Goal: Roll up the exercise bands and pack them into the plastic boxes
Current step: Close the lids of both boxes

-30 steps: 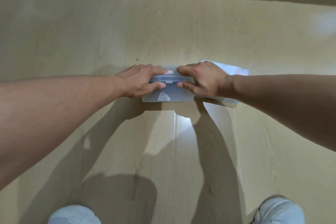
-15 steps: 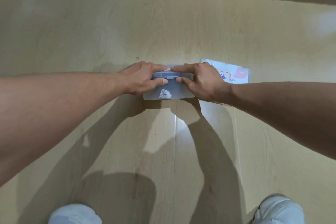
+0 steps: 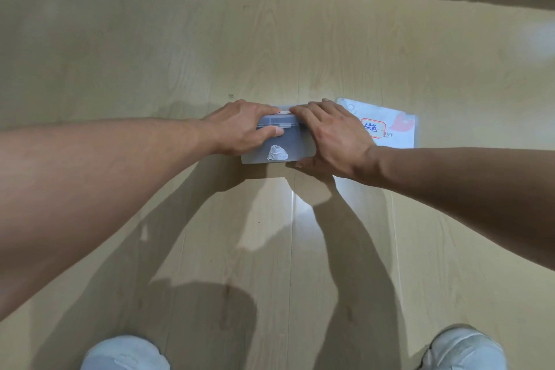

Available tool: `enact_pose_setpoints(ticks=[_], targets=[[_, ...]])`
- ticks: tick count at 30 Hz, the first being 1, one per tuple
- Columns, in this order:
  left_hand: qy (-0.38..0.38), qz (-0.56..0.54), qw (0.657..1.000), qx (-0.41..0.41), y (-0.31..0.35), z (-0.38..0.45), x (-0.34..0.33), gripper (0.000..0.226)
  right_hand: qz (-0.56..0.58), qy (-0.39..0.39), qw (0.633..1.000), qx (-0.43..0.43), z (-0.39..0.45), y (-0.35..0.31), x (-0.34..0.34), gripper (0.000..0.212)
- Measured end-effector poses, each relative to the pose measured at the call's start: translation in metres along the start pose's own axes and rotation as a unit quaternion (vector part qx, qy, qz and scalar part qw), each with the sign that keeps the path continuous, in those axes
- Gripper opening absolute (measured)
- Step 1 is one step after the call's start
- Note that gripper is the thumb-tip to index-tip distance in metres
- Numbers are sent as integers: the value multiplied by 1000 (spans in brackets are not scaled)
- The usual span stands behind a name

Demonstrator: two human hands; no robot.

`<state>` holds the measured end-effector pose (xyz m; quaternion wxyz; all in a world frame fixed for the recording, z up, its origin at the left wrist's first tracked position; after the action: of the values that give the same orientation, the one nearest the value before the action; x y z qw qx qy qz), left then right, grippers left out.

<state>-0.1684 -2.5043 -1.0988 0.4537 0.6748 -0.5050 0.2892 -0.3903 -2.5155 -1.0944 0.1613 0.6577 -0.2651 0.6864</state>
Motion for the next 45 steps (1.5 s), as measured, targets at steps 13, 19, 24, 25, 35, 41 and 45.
enact_pose_setpoints(ticks=[13,19,24,25,35,41,45], targets=[[127,136,982,-45,16,-32,-11,102,-27,7,999,22,9,10,-3,86],[176,107,978,-40,20,-27,-13,63,-28,8,999,20,12,10,-3,88],[164,112,980,-23,19,-23,-14,64,-26,3,999,18,14,10,-1,88],[164,115,979,-23,19,-22,-14,65,-32,4,999,19,14,10,0,88],[214,100,968,-83,9,-40,-26,85,-7,6,1000,28,-7,4,-8,89],[219,81,968,-89,-1,-45,-31,85,9,8,999,30,-11,1,-9,70],[214,66,969,-100,-6,-48,-33,79,91,-43,995,-25,1,4,-6,70]])
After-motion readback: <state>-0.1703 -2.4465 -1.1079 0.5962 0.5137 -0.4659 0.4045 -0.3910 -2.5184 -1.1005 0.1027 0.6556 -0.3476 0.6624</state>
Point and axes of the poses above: each hand's wrist, its own z-axis towards the middle knuckle, its own x-axis out of the back of the hand, y = z × x, the point moved 1 cm from there along z, towards the middle knuckle, and after that the axes turned 10 degrees about x, right-handed, at the moved point
